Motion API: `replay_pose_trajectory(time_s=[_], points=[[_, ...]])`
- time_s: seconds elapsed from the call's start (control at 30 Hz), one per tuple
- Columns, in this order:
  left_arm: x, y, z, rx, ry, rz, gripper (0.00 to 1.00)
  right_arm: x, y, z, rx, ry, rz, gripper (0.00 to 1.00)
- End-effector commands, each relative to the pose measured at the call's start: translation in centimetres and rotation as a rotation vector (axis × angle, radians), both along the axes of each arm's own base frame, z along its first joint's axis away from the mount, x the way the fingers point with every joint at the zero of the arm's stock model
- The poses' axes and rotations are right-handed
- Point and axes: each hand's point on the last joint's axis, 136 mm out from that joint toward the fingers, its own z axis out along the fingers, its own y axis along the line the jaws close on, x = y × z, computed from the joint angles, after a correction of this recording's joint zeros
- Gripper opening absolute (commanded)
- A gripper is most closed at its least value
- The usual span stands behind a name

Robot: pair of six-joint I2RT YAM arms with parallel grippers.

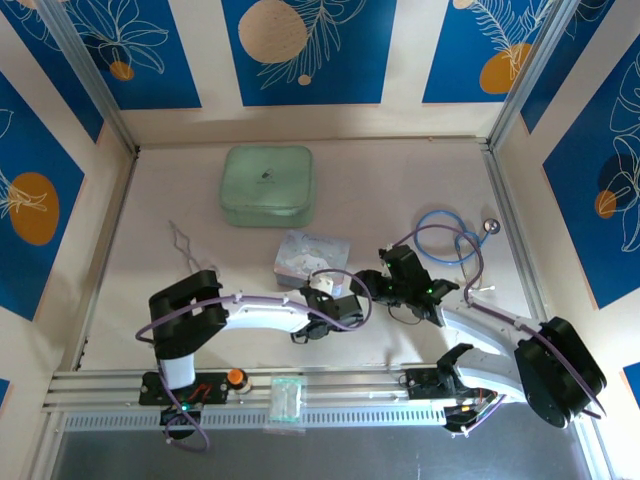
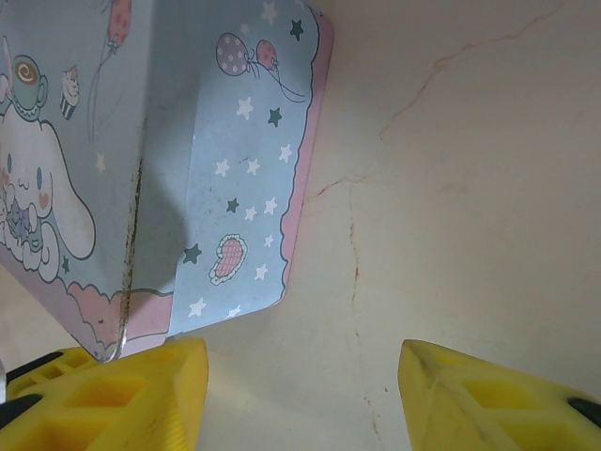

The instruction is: Unlock the padlock with the key

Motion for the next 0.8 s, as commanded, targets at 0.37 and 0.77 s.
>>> replay_pose_trajectory(time_s=[0.37, 0.77], points=[[-1.5, -0.4, 1.4, 0.015, -0.006, -0.012, 0.36, -1.0, -0.7, -0.3, -0.007, 0.017, -0.017, 0.57], [-1.7, -0.8, 1.3, 0.090, -0.027, -0.035, 0.30, -1.3, -0.9, -0.8, -0.009, 0.030, -0.024, 0.57]])
